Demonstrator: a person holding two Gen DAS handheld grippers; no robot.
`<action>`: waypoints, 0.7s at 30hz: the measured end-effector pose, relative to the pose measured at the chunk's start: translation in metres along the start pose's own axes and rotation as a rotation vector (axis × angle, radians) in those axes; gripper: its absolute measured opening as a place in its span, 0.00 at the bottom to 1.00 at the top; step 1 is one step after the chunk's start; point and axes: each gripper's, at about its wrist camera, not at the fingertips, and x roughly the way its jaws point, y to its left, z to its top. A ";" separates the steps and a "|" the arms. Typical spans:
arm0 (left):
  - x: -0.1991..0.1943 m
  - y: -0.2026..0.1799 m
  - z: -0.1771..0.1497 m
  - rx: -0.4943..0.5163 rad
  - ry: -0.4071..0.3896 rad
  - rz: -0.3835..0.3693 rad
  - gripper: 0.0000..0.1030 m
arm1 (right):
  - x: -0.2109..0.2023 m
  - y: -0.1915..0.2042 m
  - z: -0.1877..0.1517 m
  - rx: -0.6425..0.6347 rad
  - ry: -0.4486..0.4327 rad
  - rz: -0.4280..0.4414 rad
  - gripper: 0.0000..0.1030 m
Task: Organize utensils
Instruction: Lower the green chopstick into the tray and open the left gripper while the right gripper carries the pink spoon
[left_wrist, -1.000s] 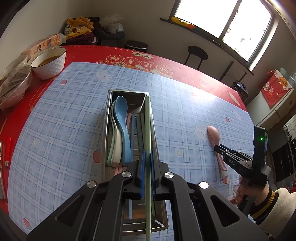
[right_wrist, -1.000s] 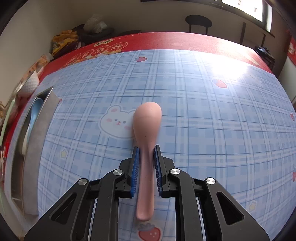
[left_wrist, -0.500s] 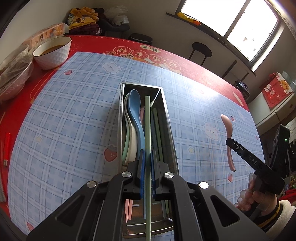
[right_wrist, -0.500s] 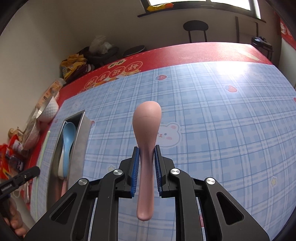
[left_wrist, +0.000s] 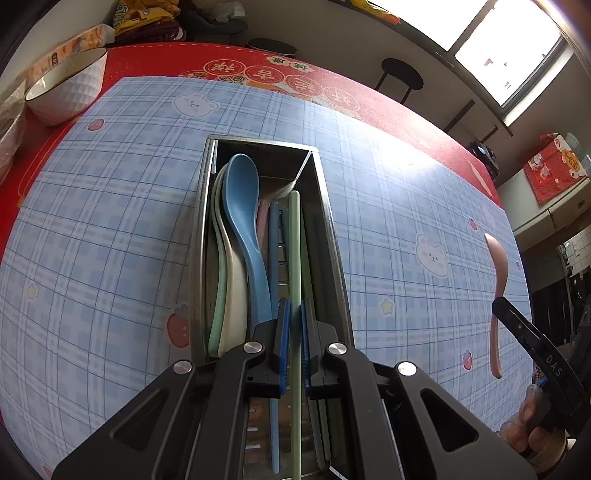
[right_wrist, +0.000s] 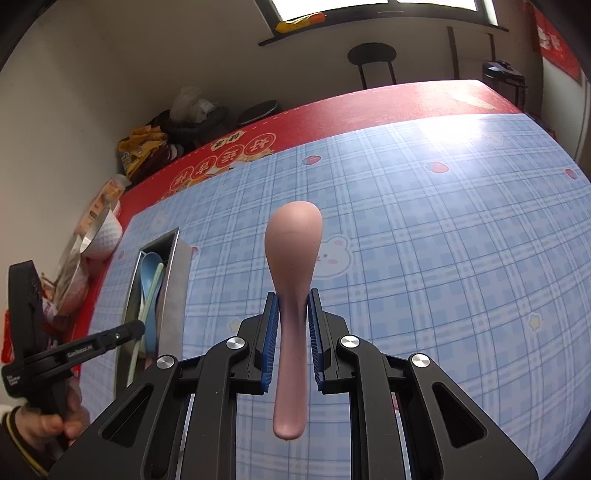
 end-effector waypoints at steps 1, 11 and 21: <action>0.003 0.000 0.000 0.003 0.002 0.004 0.06 | -0.002 -0.001 -0.001 0.004 -0.002 -0.002 0.16; 0.008 -0.004 0.004 0.023 -0.008 0.024 0.06 | -0.016 -0.008 -0.001 0.019 -0.010 -0.003 0.16; -0.037 -0.002 0.002 0.065 -0.112 0.048 0.17 | -0.010 0.012 0.005 -0.001 0.010 0.038 0.16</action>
